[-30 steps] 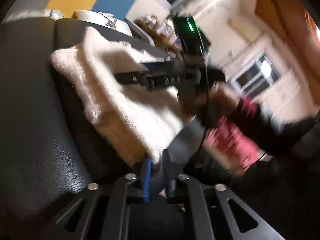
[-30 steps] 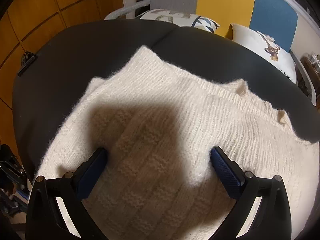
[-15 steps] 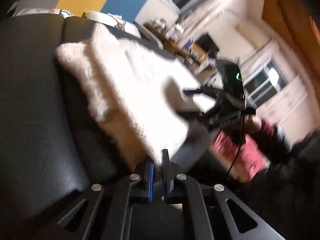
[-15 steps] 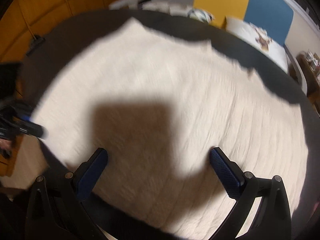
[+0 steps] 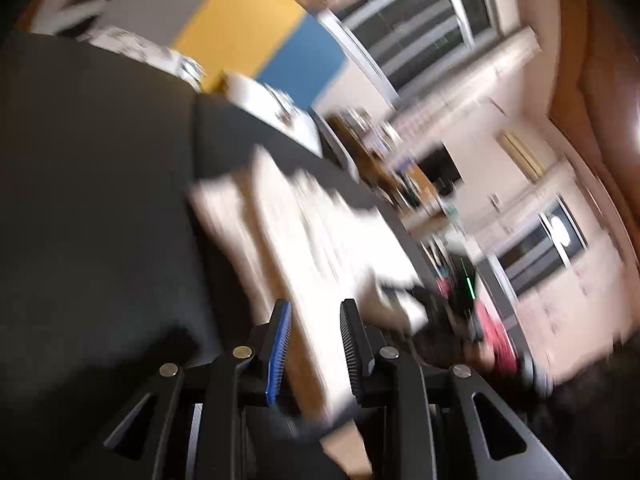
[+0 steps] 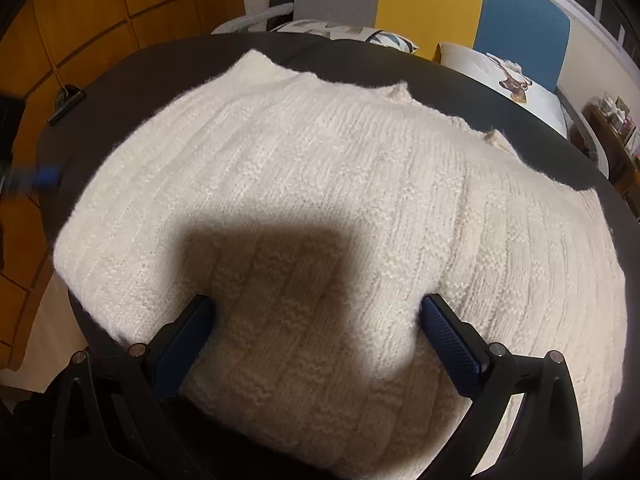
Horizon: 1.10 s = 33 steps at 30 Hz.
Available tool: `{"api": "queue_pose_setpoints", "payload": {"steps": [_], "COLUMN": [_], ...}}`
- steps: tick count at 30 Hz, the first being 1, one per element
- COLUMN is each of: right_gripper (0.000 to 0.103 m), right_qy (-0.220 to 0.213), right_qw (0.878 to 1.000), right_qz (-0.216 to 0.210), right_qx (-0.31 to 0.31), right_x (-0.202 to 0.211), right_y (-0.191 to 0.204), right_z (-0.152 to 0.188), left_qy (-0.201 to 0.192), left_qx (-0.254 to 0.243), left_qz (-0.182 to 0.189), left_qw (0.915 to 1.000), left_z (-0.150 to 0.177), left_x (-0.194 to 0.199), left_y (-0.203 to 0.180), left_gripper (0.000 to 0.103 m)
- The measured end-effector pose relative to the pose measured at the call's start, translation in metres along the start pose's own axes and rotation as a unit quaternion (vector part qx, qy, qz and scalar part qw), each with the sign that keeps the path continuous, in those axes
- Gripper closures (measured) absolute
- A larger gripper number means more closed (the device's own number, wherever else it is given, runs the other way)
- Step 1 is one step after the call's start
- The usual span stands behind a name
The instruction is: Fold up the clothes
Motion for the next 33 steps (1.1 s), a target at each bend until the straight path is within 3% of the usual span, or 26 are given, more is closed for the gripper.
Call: {"api": "queue_pose_setpoints", "payload": {"steps": [3,7,11,15,16,17,19,20,22,25,29,31,33], "right_gripper": [0.0,0.0,0.0,0.0,0.0,0.0,0.0,0.0,0.0,0.0,0.0,0.0,0.0], "right_qy": [-0.022,-0.041,-0.049,-0.054,-0.055,-0.055,-0.053,-0.051,-0.053,-0.056,-0.056,-0.058,-0.06], "right_qw": [1.0,0.999,0.999,0.998,0.998,0.998,0.998,0.998,0.998,0.998,0.998,0.998,0.998], "right_qz": [-0.005,-0.01,-0.019,-0.024,-0.025,-0.024,-0.022,-0.021,-0.021,-0.02,-0.019,-0.017,-0.016], "right_qx": [0.002,0.004,0.009,0.015,0.016,0.016,0.018,0.019,0.017,0.016,0.018,0.017,0.015], "right_x": [0.0,0.0,0.002,-0.003,-0.003,-0.002,-0.002,-0.002,-0.002,-0.002,-0.002,-0.002,-0.002], "right_y": [0.0,0.001,0.002,-0.003,-0.004,-0.004,-0.002,-0.002,-0.002,-0.002,-0.001,-0.001,-0.002], "right_z": [0.004,0.008,0.012,0.009,0.009,0.009,0.01,0.01,0.01,0.011,0.012,0.013,0.013], "left_qy": [-0.003,0.044,0.098,0.116,0.11,0.091,0.047,0.029,0.031,0.064,0.046,0.041,0.043], "left_qx": [0.028,0.002,-0.026,-0.043,-0.056,-0.07,-0.097,-0.111,-0.109,-0.073,-0.036,-0.014,0.002], "left_qz": [-0.024,-0.04,-0.049,-0.052,-0.059,-0.051,-0.024,-0.029,-0.075,-0.132,-0.108,-0.081,-0.064], "left_qw": [0.9993,0.9982,0.9936,0.9909,0.9906,0.9922,0.9939,0.9929,0.9907,0.9865,0.9924,0.9958,0.997], "left_z": [-0.038,-0.071,-0.08,-0.083,-0.084,-0.082,-0.077,-0.074,-0.067,-0.056,-0.049,-0.051,-0.055], "left_x": [-0.02,-0.055,-0.091,-0.102,-0.101,-0.094,-0.074,-0.065,-0.064,-0.076,-0.069,-0.066,-0.062], "left_y": [0.015,0.019,0.017,0.018,0.014,0.008,-0.006,-0.014,-0.009,0.018,0.022,0.025,0.028], "left_gripper": [0.077,0.076,0.075,0.079,0.085,0.1,0.098,0.098,0.098,0.099,0.097,0.085,0.079]}}
Point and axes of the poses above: each gripper's, at about its wrist camera, not at the fingertips, and x roughly against the way its jaws point, y to its left, z to its underside, the point moved 1 cm from there along -x, roughly the way its jaws point, and after that the axes turned 5 degrees about y, right-handed, at the moved point
